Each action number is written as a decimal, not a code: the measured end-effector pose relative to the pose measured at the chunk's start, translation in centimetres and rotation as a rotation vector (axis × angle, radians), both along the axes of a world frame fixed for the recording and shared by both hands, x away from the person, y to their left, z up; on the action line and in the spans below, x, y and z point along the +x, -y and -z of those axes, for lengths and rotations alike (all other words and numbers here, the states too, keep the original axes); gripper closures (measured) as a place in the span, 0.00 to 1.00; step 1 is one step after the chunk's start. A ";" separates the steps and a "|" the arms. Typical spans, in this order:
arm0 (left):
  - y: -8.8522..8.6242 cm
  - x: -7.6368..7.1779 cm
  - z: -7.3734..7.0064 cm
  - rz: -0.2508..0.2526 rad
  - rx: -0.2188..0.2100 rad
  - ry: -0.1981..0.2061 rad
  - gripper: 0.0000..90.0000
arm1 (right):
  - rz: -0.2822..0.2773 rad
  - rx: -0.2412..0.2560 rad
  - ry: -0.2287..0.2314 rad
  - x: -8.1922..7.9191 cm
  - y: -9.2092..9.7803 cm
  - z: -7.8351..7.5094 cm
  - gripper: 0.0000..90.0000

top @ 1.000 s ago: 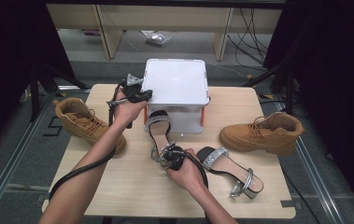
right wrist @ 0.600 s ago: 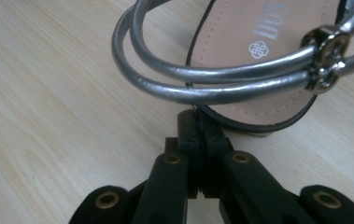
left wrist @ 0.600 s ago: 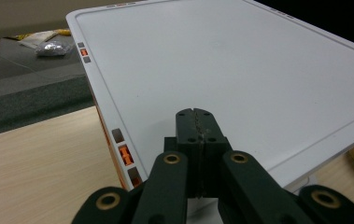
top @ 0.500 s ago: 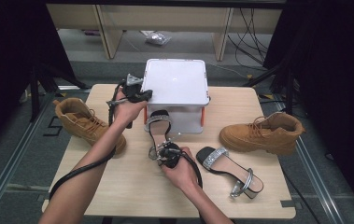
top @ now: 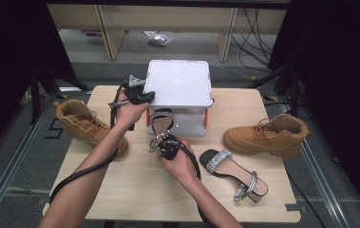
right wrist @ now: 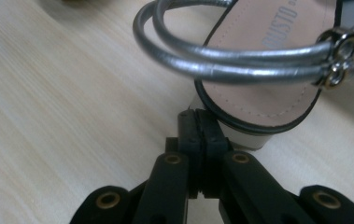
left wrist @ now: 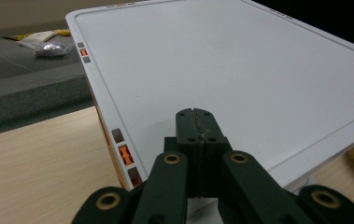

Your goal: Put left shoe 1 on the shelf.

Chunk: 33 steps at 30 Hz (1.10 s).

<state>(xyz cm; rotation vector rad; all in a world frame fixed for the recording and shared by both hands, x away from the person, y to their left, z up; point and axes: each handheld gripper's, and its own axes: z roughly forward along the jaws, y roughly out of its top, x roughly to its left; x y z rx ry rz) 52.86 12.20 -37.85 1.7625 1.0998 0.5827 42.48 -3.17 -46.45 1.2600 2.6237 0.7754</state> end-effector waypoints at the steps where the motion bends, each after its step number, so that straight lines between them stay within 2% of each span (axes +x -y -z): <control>1: 0.0 0.0 0.0 0.000 -0.001 0.000 1.00 | 0.001 -0.002 -0.003 0.1 -0.2 -0.2 1.00; 5: 0.0 0.0 0.0 0.002 -0.001 0.000 1.00 | -0.003 -0.032 0.027 0.8 -0.9 -0.4 1.00; 6: 0.0 0.0 0.0 0.002 0.000 0.000 1.00 | 0.008 -0.033 0.023 1.0 -1.1 -0.5 1.00; 12: 0.0 0.0 0.0 0.005 -0.001 -0.002 1.00 | 0.011 -0.042 0.068 2.4 -1.4 -0.8 1.00; 15: 0.0 0.0 0.0 0.005 -0.001 0.001 1.00 | 0.007 -0.053 0.108 3.1 -1.6 -0.9 1.00; 17: 0.0 0.0 0.0 0.004 -0.001 0.001 1.00 | 0.006 -0.042 0.128 3.4 -1.7 -0.9 1.00; 25: 0.0 0.0 0.0 0.006 0.004 0.002 1.00 | -0.017 -0.057 0.150 4.4 -2.3 -0.9 1.00; 32: 0.0 0.0 0.0 0.006 0.004 0.001 1.00 | -0.002 -0.071 0.191 5.5 -2.7 -0.8 1.00; 33: 0.0 0.0 0.0 0.007 0.002 0.002 1.00 | 0.001 -0.068 0.182 5.5 -2.8 -0.8 1.00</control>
